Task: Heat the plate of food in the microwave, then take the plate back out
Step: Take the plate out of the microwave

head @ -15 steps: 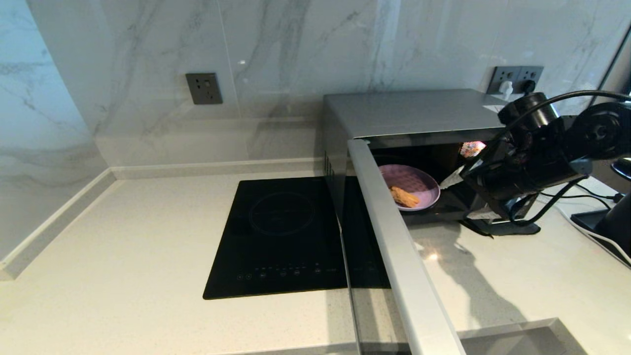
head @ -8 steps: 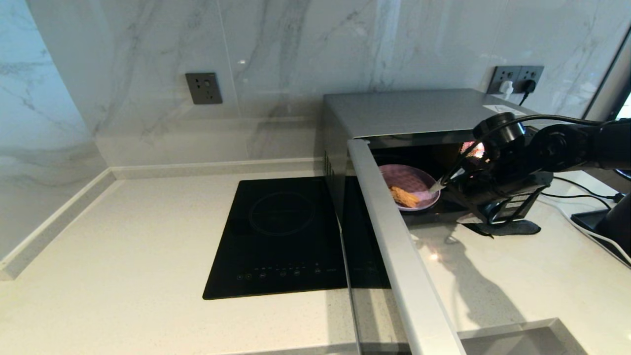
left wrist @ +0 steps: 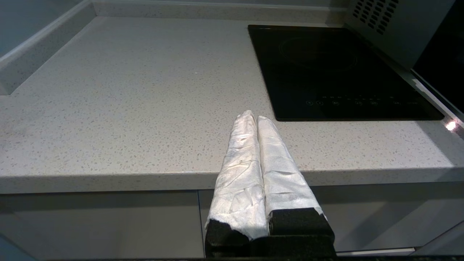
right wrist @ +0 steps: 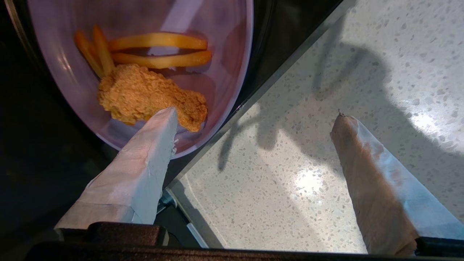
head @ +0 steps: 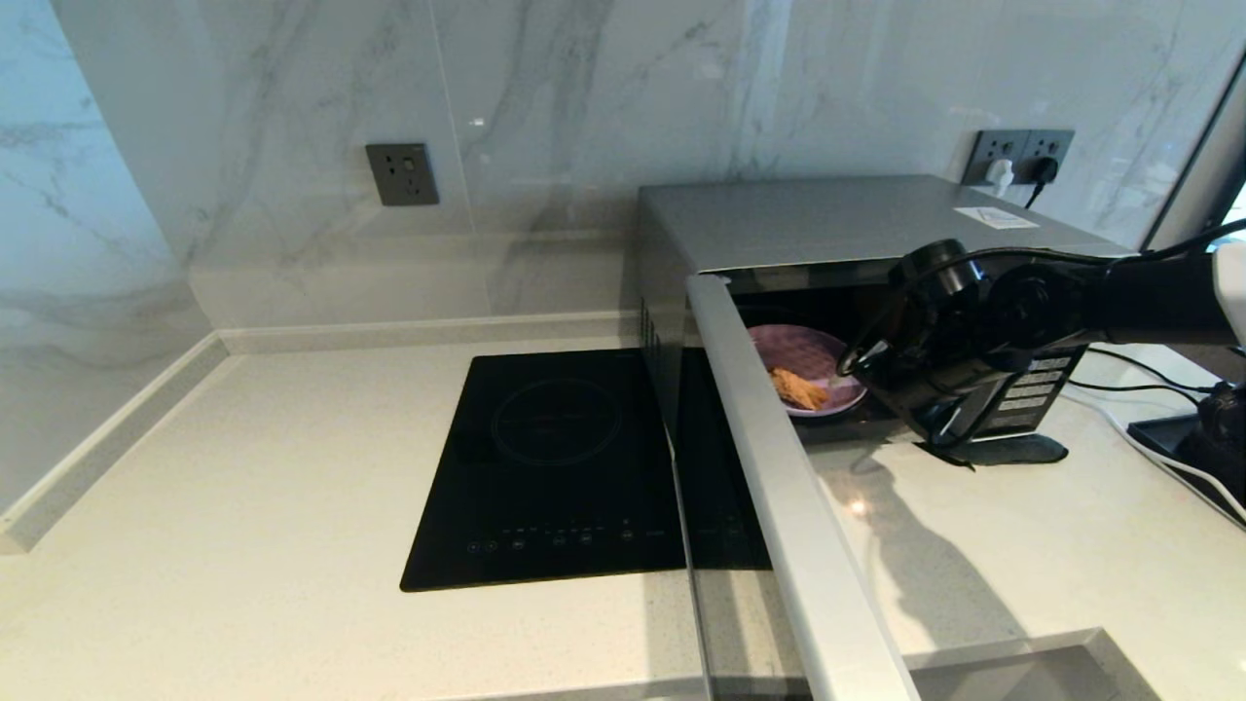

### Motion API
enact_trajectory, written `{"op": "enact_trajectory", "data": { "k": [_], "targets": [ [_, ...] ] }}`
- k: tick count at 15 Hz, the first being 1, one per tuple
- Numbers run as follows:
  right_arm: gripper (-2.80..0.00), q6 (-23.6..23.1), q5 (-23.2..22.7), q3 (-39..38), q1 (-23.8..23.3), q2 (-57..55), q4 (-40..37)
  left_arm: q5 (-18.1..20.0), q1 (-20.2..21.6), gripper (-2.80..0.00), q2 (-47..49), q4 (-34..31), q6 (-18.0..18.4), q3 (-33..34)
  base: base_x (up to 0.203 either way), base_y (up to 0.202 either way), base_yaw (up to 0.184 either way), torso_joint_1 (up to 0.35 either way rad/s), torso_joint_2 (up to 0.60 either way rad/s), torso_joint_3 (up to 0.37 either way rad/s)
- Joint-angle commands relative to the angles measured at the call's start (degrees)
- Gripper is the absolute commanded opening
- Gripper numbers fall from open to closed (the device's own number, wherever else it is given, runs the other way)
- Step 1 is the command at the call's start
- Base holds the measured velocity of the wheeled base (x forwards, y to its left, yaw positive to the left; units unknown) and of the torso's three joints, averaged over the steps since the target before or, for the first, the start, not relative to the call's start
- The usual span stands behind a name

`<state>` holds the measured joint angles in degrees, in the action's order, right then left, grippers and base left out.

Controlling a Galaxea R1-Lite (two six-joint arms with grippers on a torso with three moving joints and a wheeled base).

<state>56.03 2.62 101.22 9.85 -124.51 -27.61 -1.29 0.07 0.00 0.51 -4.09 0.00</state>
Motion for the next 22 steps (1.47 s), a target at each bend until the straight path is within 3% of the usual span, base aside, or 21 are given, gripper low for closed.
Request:
{"op": "enact_trajectory", "data": {
  "k": [1, 22],
  "targets": [
    [0.0, 0.31, 0.18, 0.11, 0.52, -1.26, -0.16, -0.02, 0.01, -2.8, 0.09, 0.02, -0.04, 0.0, 0.0, 0.0, 0.0, 0.0, 0.0, 0.0],
    [0.0, 3.47, 4.15, -0.23, 0.61, -1.26, -1.92, -0.02, 0.01, -2.8, 0.09, 0.02, -0.04, 0.0, 0.0, 0.0, 0.0, 0.0, 0.0, 0.0]
  ]
}}
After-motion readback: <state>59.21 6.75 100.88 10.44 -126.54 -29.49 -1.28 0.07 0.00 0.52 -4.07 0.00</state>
